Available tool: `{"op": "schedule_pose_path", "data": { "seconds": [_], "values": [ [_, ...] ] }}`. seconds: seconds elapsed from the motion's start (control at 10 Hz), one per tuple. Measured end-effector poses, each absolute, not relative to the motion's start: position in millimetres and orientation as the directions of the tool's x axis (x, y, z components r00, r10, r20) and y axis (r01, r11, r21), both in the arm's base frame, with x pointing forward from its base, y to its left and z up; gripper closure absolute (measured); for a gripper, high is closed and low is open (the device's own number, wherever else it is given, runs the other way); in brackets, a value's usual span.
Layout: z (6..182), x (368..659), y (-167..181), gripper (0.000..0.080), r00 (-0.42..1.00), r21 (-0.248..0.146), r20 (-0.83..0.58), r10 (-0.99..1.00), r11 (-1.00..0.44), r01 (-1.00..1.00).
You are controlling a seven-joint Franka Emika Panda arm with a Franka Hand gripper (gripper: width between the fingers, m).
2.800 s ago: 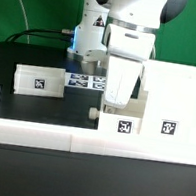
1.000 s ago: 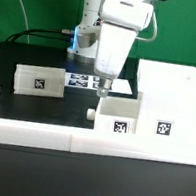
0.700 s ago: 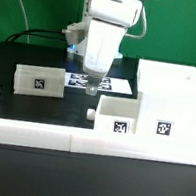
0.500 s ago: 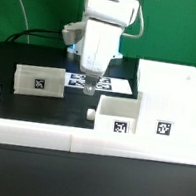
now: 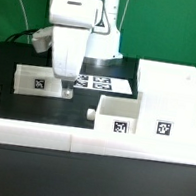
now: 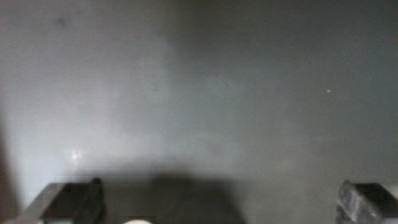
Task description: Assemble drawer
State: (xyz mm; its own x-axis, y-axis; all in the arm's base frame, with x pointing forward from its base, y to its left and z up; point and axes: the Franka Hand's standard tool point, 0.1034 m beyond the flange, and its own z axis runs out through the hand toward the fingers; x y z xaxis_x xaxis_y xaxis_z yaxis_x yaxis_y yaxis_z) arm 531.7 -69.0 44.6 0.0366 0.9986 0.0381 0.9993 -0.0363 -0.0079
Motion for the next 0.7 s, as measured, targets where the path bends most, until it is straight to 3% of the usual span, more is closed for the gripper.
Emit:
{"op": "schedule_pose_path", "data": {
  "seconds": [0.3, 0.7],
  "values": [
    [26.9, 523, -65, 0.015, 0.056, -0.027, 0.153, 0.987, -0.052, 0.998],
    [19.5, 521, -39, 0.015, 0.112, -0.054, 0.175, 0.978, -0.104, 0.993]
  ]
}}
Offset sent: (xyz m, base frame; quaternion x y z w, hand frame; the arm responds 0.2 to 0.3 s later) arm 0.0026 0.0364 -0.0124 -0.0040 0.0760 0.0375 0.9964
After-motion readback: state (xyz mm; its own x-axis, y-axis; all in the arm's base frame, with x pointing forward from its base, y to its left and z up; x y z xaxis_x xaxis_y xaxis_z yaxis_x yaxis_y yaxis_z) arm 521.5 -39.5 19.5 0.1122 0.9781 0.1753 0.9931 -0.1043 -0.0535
